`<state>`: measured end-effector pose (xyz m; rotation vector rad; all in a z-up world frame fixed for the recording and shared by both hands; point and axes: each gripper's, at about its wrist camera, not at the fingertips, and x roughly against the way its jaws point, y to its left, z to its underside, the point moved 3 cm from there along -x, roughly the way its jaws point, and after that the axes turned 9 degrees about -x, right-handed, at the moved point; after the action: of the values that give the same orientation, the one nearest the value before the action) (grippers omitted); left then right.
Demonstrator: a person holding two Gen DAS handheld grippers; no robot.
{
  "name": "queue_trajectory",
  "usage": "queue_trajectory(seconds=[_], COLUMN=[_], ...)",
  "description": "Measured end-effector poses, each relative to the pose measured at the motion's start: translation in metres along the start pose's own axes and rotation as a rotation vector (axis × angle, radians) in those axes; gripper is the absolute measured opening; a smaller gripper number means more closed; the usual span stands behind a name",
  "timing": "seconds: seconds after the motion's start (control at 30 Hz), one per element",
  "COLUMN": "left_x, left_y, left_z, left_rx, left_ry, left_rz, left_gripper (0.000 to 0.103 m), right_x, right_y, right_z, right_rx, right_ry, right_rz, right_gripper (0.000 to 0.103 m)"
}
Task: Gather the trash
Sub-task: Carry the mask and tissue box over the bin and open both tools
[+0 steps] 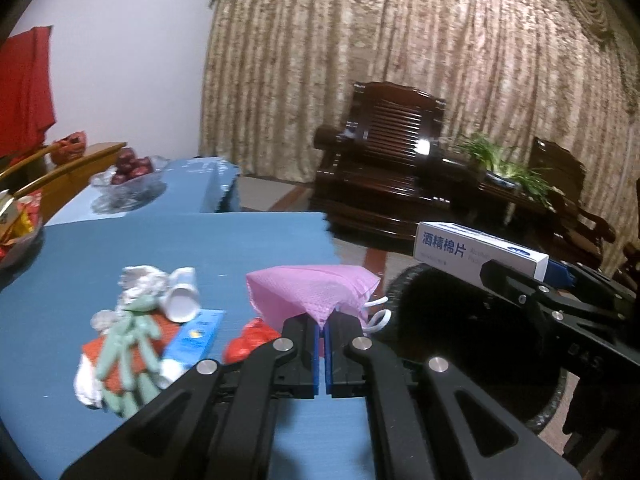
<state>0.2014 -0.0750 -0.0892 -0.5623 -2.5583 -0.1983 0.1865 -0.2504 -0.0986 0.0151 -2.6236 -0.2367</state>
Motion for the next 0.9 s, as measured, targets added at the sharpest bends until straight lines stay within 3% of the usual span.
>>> queue_trajectory(seconds=[0.57,0.9], left_x=[-0.043,-0.067], left_y=[-0.111,-0.151], left_z=[-0.004,-0.002], left_rx=[-0.101,-0.137], left_ry=[0.044,0.077], left_rz=[0.145,0.202], left_gripper=[0.002,0.002], right_x=[0.016,0.01], right_y=[-0.099,-0.13], right_z=[0.037,0.061], right_rx=[-0.089,-0.115], right_ry=[0.042,0.091], right_rz=[0.188,0.255], right_gripper=[0.054,0.054])
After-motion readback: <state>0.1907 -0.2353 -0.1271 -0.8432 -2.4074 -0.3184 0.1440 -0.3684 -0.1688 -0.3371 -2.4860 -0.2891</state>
